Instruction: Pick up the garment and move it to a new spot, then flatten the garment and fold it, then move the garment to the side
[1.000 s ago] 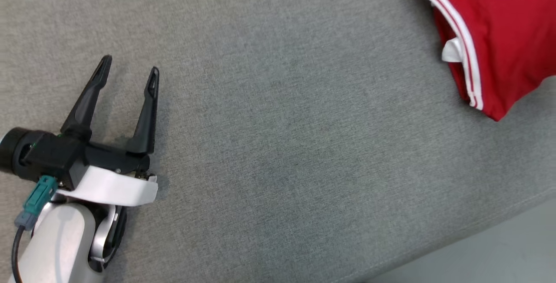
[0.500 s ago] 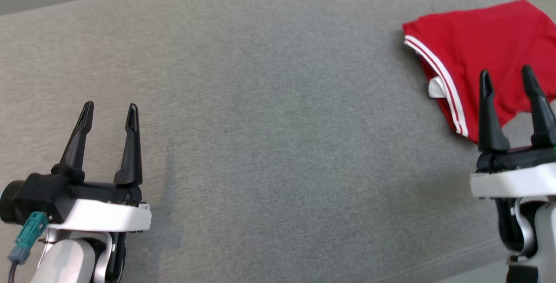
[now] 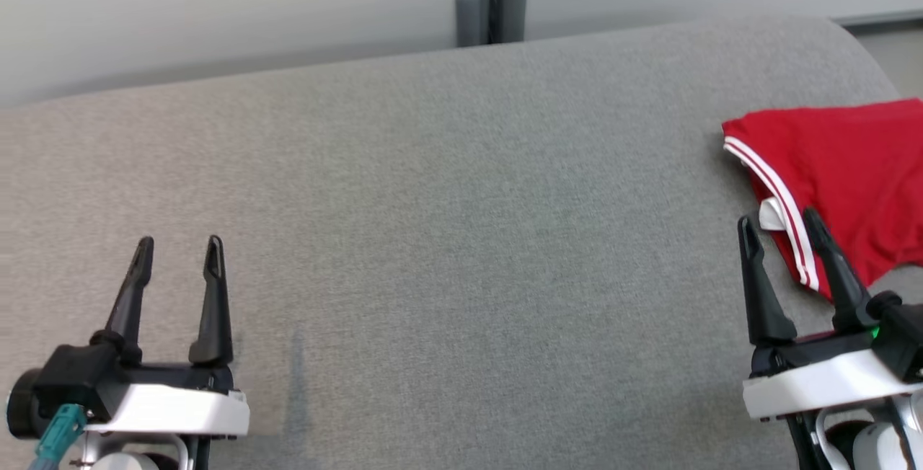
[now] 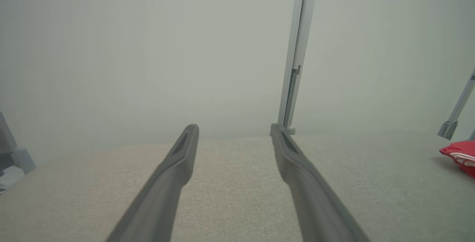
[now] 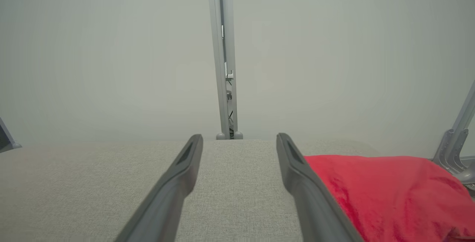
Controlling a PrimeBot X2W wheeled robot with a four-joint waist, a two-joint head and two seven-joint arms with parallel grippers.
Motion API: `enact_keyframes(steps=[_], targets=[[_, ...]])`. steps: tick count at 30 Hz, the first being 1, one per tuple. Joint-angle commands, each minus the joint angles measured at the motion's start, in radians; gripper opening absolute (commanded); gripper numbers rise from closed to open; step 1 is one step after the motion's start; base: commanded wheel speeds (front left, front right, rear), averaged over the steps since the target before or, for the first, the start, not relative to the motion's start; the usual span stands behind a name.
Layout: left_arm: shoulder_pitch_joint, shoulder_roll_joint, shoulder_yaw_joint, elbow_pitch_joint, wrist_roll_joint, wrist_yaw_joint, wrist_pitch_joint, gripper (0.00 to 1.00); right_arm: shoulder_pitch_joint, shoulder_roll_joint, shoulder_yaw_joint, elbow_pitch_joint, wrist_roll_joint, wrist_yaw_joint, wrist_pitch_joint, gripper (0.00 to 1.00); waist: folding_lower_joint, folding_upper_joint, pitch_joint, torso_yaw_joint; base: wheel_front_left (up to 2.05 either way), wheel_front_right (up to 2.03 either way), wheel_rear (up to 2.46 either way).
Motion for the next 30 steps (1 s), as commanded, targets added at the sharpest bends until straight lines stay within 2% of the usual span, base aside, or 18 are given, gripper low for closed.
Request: enact_keyframes(steps=[1,16,30], targets=[[0.021,0.005,-0.004,0.004,0.000,0.006,0.003,1.00,0.024,0.001,-0.006,0.006,-0.001,0.000,0.006,1.00,0.0000,-0.0001,-0.045,0.031,0.00,0.00,0.00],[0.133,0.018,-0.027,0.004,-0.001,0.033,0.050,1.00,0.122,0.003,-0.044,0.027,0.001,0.000,0.040,1.00,0.0000,-0.0001,-0.160,0.072,0.00,0.00,0.00],[0.167,0.024,-0.045,-0.007,-0.012,0.032,0.067,1.00,0.166,0.003,-0.066,-0.016,0.007,0.000,0.075,1.00,0.0000,-0.0001,-0.182,0.084,0.00,0.00,0.00]])
